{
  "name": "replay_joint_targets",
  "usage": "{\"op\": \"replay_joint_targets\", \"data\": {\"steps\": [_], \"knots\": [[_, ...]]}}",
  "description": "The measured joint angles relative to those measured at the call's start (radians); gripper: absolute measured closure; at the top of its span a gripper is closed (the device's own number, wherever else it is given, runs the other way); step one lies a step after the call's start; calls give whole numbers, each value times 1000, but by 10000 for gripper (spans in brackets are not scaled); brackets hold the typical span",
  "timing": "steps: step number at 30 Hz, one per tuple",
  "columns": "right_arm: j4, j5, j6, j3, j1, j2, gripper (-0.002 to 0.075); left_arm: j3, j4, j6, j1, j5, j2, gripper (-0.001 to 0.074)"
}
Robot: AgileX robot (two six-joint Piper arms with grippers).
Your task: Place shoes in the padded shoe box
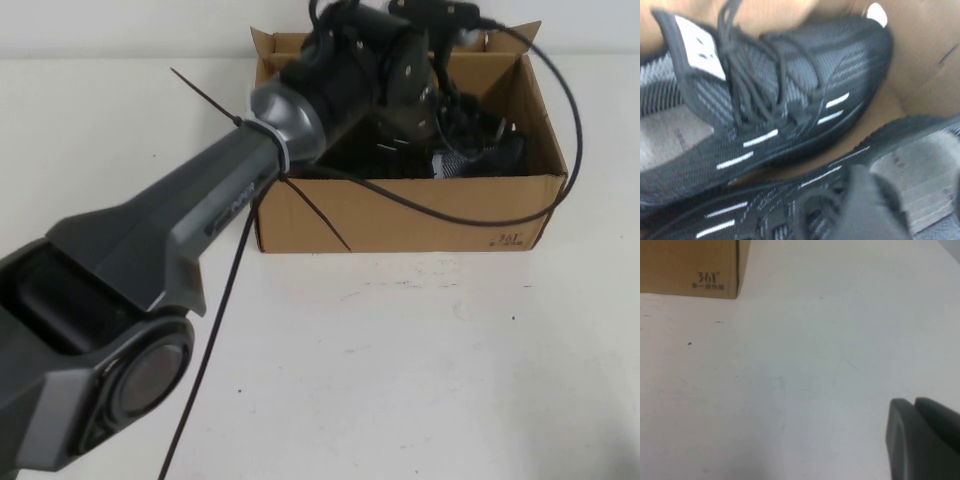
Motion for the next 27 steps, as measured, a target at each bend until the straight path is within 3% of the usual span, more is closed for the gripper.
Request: {"op": "replay_joint_targets", "data": {"steps": [3,8,10,15,17,22,27], "knots": [[0,0,0,0,0,0,734,-4,0,2,0,4,-29,297],[0,0,0,0,0,0,734,-4,15,4,0,78,-104,271],[0,0,0,0,0,0,734,-4,30,8,0,117,-140,321],[0,0,0,0,0,0,734,-4,83,70,0,233,-241,617],[0,0,0,0,0,0,734,-6,100,82,0,272,-278,686],[0,0,0,0,0,0,734,23,148,108,0,314,-370,730],[0,0,0,0,0,0,734,213,227,98,0,263,-510,735]]}}
